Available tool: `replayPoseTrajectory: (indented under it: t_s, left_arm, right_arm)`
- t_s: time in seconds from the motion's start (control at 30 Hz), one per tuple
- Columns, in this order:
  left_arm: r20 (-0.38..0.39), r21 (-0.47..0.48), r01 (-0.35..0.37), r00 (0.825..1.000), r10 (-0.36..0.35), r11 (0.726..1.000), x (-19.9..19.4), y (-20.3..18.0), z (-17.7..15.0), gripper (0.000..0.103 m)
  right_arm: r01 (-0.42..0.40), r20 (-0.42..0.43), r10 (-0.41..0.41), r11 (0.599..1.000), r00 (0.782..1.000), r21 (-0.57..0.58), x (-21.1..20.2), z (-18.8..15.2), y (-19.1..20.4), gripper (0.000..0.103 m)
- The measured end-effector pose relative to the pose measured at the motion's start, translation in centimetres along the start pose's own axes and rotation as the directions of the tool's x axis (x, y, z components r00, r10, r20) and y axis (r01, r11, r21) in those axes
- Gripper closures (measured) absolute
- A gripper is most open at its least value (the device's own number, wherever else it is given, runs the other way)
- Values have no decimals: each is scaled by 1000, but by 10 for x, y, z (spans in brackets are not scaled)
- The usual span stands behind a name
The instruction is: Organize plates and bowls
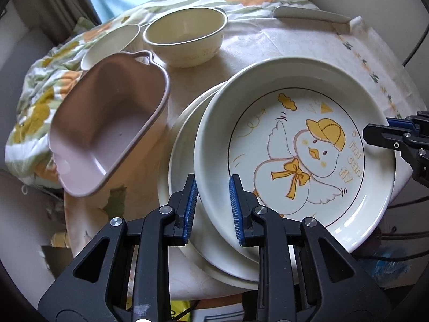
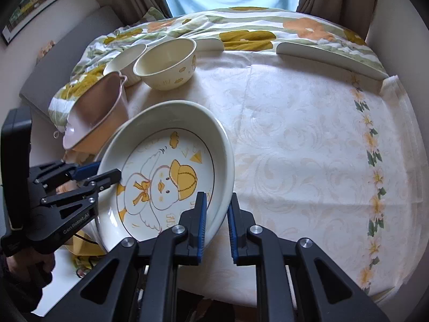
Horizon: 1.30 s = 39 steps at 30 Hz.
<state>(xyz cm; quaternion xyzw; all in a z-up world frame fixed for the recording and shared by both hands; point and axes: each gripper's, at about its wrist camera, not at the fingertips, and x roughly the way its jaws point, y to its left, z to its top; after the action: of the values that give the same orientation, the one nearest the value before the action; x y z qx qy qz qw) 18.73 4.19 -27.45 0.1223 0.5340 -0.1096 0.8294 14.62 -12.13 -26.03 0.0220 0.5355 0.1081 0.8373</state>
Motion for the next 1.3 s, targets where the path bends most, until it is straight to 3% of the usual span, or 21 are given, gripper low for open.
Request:
replayPoseTrajectory:
  t_s: [0.3,0.63,1.3]
  left_arm:
    - [-6,4,-65,998,65,998,-3,1,3,82]
    - [4,12,-106,994,106,994,-14,2,1,82]
    - [11,-29,-82,997,82,996,-19,11,3,83]
  right_arm:
    - [40,5,-40,996,999,-75,4,1,10,89]
    - [46,-12,-47,996,999,-77,11,-3,14,89]
    - [14,-4,-14,1000,1000,-18,7,-5,6,89]
